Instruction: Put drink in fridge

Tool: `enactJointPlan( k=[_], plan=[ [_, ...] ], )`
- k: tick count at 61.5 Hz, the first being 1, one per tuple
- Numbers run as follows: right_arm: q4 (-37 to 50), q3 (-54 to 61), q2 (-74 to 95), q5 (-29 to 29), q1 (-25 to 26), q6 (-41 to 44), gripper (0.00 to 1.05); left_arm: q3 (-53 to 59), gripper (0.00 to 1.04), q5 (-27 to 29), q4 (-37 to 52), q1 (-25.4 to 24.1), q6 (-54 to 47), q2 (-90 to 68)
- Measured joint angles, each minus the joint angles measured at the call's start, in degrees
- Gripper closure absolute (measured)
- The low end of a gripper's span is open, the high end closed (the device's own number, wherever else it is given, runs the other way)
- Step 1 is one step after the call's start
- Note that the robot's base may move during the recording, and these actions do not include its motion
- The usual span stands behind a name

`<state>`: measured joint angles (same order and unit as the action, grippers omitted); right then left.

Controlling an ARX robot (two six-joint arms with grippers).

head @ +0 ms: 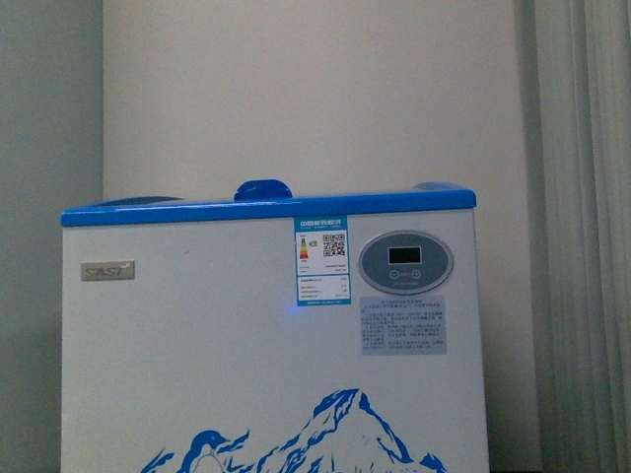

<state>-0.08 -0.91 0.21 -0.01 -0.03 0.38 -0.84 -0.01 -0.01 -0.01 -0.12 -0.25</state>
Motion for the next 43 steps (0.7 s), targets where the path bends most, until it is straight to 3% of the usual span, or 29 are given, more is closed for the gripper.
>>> enactJointPlan(
  k=[43],
  plan=[
    [0.0, 0.0, 0.0, -0.02, 0.0, 0.0, 0.08, 0.0, 0.08, 0.02, 0.0, 0.0, 0.0, 0.0]
  ],
)
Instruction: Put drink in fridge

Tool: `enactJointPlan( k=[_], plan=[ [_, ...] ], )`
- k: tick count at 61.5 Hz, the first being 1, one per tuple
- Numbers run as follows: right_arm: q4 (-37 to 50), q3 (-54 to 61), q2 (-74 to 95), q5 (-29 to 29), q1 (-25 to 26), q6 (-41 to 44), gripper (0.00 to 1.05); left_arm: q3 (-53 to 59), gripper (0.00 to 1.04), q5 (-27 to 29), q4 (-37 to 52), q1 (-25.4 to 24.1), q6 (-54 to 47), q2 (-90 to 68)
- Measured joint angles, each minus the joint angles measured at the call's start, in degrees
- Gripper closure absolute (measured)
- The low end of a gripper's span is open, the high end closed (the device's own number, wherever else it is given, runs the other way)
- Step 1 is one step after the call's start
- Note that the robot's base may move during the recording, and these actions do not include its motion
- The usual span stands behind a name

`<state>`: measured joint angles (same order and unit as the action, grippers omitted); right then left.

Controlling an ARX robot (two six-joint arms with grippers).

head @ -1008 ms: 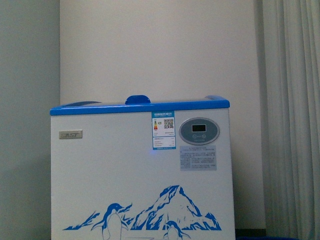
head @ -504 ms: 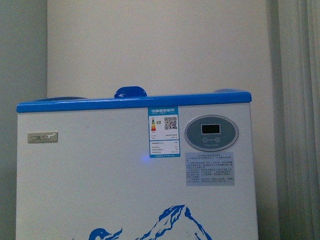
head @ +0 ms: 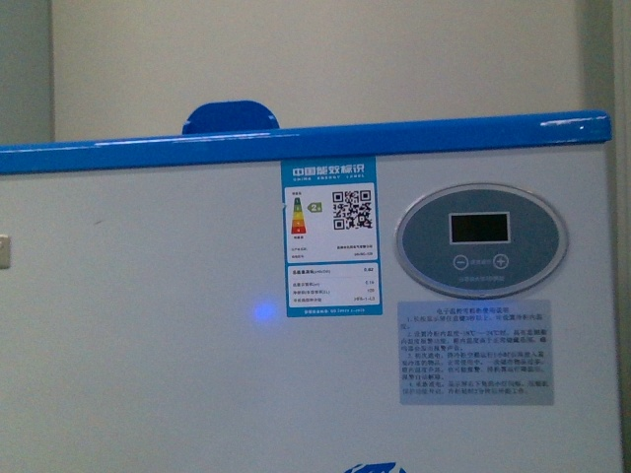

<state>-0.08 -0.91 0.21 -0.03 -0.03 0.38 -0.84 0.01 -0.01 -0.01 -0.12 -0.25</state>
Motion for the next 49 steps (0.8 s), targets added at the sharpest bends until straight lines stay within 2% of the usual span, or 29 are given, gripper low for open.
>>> enactJointPlan(
  k=[25, 28, 30, 33, 35, 41, 49],
  plan=[
    [0.0, 0.0, 0.02, 0.02, 0.0, 0.0, 0.08, 0.0, 0.08, 0.0, 0.0, 0.0, 0.0, -0.02],
    [-5.79, -2.05, 3.3, 4.48, -0.04, -2.43, 0.08, 0.0, 0.08, -0.02, 0.0, 0.0, 0.0, 0.02],
    [-13.07, -5.95, 10.21, 7.85, 1.68, -5.05, 0.08, 0.0, 0.08, 0.0, 0.0, 0.0, 0.0, -0.04],
    [-15.63, -9.81, 21.49, 9.53, 6.45, -8.17, 0.08, 0.0, 0.08, -0.07, 0.0, 0.0, 0.0, -0.02],
    [-13.14, -12.07, 30.67, 10.43, 10.12, -10.05, 0.08, 0.0, 0.08, -0.02, 0.0, 0.0, 0.02, -0.04],
    [-2.16, -19.04, 55.6, 11.19, 16.94, -14.95, 0.08, 0.0, 0.08, -0.02, 0.0, 0.0, 0.02, -0.02],
    [1.46, -30.14, 85.13, 12.28, 20.44, -22.69, 0.08, 0.0, 0.08, -0.02, 0.0, 0.0, 0.0, -0.02]
  ],
)
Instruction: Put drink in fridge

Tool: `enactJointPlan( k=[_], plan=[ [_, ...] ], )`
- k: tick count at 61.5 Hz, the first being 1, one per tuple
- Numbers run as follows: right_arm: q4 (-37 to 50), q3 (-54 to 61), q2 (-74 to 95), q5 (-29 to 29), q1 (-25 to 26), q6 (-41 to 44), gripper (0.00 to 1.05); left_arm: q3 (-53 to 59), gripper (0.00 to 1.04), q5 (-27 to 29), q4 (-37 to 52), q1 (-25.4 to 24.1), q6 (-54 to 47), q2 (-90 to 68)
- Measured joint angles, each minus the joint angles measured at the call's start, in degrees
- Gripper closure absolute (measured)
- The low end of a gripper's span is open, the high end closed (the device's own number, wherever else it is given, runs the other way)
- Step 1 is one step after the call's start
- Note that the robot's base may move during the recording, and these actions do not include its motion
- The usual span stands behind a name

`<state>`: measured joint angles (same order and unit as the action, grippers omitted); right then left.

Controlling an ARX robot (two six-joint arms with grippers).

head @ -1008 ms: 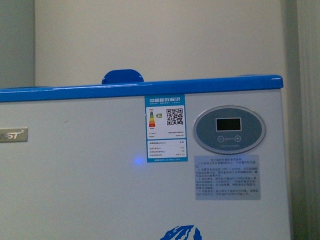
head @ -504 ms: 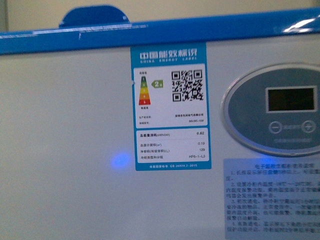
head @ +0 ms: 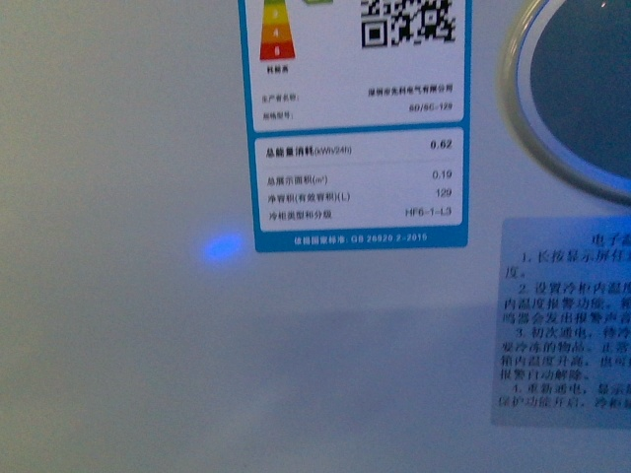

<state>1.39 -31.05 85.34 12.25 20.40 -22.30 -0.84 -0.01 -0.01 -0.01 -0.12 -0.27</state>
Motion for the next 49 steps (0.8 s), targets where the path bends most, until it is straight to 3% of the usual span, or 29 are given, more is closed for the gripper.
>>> enactJointPlan(
  k=[4, 17, 32, 49],
  plan=[
    [-0.07, -4.87, 14.58, -0.24, 0.74, -3.78, 0.08, 0.0, 0.08, 0.0, 0.0, 0.0, 0.0, 0.0],
    [2.67, -13.2, 34.49, -0.61, 1.38, -10.8, 0.08, 0.0, 0.08, 0.0, 0.0, 0.0, 0.0, 0.0],
    [7.34, -21.59, 49.92, -2.19, 1.6, -16.7, 0.08, 0.0, 0.08, 0.02, 0.0, 0.0, 0.0, 0.0],
    [6.38, -30.95, 63.36, -2.38, 1.7, -19.06, 0.08, 0.0, 0.08, 0.02, 0.0, 0.0, 0.02, 0.0]
  ],
)
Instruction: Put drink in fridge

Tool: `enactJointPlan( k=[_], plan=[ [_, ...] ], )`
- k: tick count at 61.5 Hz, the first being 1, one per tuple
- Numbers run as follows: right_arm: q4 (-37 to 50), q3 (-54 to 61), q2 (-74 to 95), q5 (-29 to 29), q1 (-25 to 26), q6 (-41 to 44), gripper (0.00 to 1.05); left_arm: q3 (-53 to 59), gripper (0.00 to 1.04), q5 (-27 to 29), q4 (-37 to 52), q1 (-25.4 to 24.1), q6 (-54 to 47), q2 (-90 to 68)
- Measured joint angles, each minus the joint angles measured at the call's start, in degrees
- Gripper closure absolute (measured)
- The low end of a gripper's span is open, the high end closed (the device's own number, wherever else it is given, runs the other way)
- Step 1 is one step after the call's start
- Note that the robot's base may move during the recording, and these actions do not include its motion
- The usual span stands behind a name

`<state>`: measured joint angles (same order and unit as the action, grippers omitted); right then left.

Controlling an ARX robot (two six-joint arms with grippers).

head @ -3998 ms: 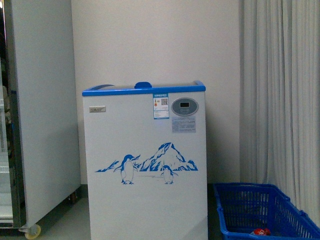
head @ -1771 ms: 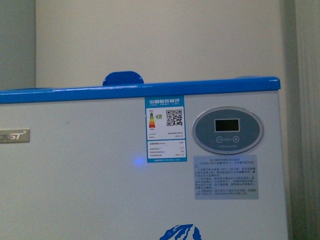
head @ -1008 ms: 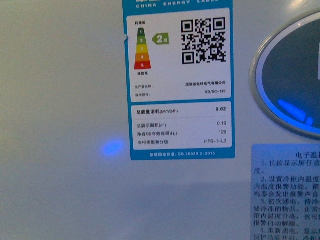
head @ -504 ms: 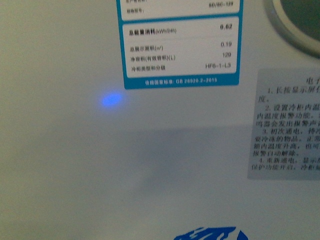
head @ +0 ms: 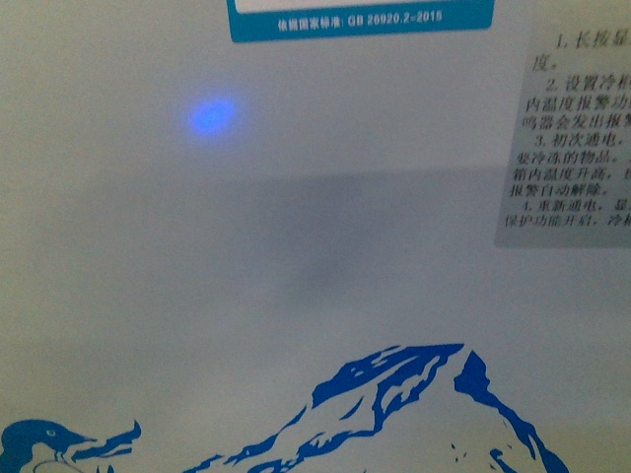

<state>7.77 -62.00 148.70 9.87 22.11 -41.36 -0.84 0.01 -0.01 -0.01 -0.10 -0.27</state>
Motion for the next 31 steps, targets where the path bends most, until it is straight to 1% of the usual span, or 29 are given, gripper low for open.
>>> enactJointPlan(
  k=[14, 31],
  plan=[
    [0.07, -5.75, 7.1, 0.61, 0.26, 0.0, 0.08, 0.0, 0.08, 0.0, 0.0, 0.0, 0.0, 0.0],
    [0.17, -11.65, 12.09, -0.7, -0.55, 0.07, 0.08, 0.0, 0.08, 0.0, 0.0, 0.0, 0.0, 0.0]
  ],
)
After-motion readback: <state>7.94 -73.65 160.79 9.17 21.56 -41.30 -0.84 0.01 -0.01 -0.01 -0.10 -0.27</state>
